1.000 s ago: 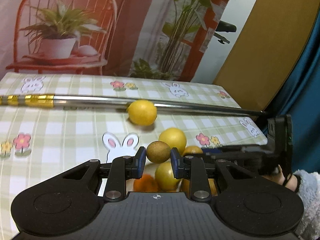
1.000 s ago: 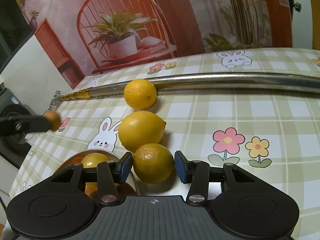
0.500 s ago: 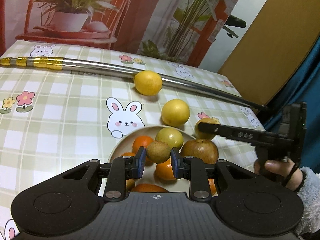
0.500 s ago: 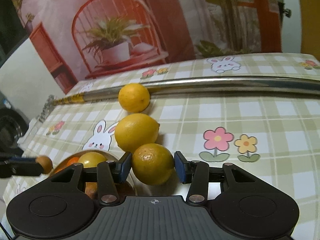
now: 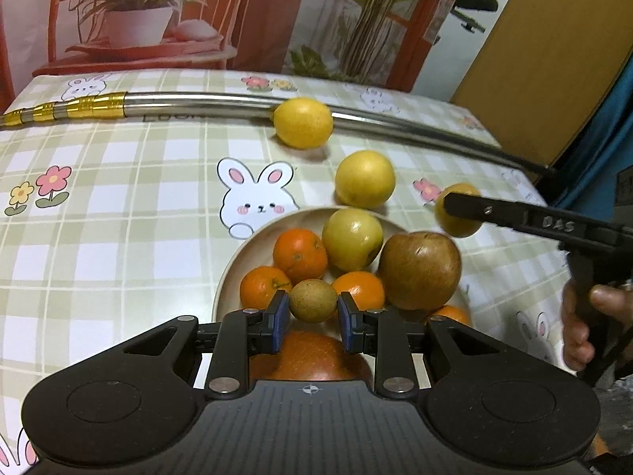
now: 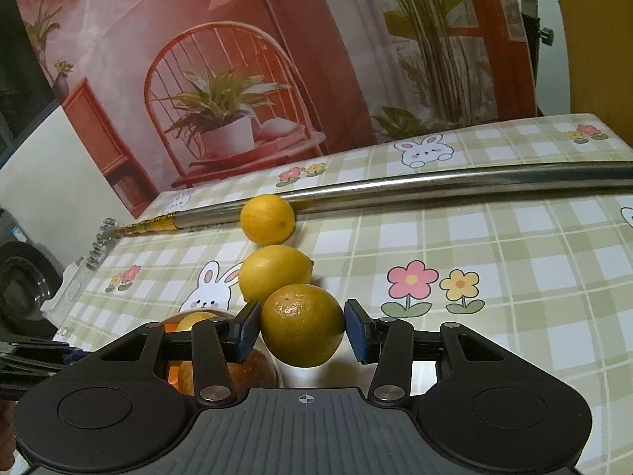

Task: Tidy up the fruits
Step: 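Carry the brown fruit over the plate with left while right grasps a yellow orange, then lower the brown fruit onto the plate and open the left gripper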

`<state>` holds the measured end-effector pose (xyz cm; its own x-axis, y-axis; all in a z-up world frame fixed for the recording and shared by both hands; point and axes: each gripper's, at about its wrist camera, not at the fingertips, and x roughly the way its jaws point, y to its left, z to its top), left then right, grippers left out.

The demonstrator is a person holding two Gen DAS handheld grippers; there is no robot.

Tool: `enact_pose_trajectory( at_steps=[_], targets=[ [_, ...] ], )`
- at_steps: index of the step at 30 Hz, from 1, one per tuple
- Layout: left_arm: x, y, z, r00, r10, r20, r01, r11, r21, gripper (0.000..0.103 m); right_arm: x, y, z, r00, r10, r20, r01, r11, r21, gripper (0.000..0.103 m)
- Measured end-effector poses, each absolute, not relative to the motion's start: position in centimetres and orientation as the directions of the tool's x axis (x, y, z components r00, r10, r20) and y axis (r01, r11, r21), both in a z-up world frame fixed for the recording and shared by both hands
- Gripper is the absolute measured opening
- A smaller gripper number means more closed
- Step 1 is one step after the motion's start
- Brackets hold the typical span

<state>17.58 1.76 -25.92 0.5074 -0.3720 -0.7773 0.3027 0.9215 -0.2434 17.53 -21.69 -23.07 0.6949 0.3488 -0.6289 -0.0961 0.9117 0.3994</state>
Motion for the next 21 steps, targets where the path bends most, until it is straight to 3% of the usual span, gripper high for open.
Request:
enact_pose_trajectory(
  at_steps=[21],
  targets=[
    [17.7,1.1,-25.9,0.506,-0.357,-0.785,0.298,0.927,-0.229,0.028,16.2,-21.6,-22.5,0.7,0.345,-0.625,-0.103,0.915,0.389,0.042]
  ],
)
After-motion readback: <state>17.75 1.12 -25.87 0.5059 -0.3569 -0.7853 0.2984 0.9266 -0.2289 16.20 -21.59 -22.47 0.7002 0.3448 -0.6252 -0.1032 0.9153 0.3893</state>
